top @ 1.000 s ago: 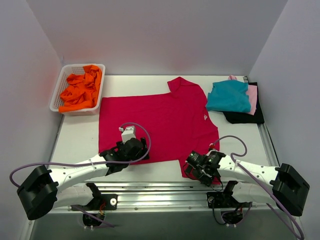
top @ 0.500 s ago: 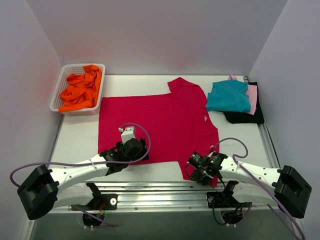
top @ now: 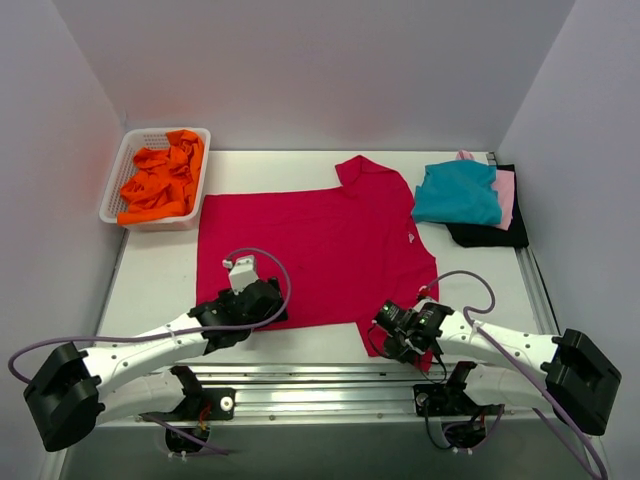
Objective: Fold and stack the t-shirts
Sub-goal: Grap the side of the flattened tshirt closest away from the robot with both arms
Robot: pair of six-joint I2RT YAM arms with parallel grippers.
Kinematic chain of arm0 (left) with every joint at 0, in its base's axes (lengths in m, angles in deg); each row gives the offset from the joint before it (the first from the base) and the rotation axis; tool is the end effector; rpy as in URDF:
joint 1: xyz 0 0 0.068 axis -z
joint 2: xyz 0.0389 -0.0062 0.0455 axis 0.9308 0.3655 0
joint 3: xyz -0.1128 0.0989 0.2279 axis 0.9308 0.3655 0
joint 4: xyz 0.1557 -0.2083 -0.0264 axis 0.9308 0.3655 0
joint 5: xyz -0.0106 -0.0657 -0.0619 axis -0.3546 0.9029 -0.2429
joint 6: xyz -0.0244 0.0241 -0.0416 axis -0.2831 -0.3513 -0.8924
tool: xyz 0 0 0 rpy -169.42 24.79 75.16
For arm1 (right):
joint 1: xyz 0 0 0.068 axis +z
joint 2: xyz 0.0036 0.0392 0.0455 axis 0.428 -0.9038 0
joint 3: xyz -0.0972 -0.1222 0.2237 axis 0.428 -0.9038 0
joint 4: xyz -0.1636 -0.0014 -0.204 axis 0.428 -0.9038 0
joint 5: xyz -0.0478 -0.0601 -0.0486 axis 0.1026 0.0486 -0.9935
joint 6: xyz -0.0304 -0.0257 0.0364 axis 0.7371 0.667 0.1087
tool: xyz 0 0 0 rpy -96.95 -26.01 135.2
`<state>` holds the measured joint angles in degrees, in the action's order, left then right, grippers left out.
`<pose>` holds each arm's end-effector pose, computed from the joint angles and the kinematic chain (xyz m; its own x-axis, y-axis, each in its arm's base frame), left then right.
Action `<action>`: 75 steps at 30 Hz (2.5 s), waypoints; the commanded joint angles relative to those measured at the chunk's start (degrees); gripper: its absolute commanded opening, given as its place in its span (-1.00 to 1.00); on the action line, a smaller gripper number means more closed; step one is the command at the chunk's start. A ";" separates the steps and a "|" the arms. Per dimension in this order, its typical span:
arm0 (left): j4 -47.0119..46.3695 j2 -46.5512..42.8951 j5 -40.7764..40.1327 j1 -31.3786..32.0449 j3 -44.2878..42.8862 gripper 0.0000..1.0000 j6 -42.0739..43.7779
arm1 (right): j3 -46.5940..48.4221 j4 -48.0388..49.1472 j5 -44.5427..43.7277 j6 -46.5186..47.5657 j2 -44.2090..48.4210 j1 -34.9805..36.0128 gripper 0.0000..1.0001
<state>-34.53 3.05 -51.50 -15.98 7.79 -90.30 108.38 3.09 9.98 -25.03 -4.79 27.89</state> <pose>0.1379 -0.1523 0.1919 -0.7033 -0.2600 -0.6616 -0.0893 0.9557 -0.2806 0.1083 0.1378 0.1512 -0.7959 0.5916 -0.1282 0.5089 0.7686 0.3877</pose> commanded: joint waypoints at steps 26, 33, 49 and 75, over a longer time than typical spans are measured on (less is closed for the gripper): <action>43.66 9.00 -11.57 4.64 -7.54 0.77 -55.11 | 1.89 -2.90 -25.00 4.97 11.65 -4.36 -1.00; 40.70 -1.95 -10.69 0.95 -1.66 0.69 -56.36 | 1.45 2.81 -22.99 15.25 12.80 -10.51 -1.00; 23.72 11.02 -4.27 -2.39 -1.13 0.69 -47.82 | 1.10 8.18 -18.15 23.26 11.92 -22.56 -1.00; 24.13 11.64 -4.70 -3.63 -2.08 -0.95 -43.25 | 0.75 7.74 -17.89 23.00 11.04 -23.26 -1.00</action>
<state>-12.20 13.65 -59.41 -19.87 6.46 -133.25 108.73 12.46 -6.42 -2.24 6.16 5.11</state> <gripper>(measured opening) 0.043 0.020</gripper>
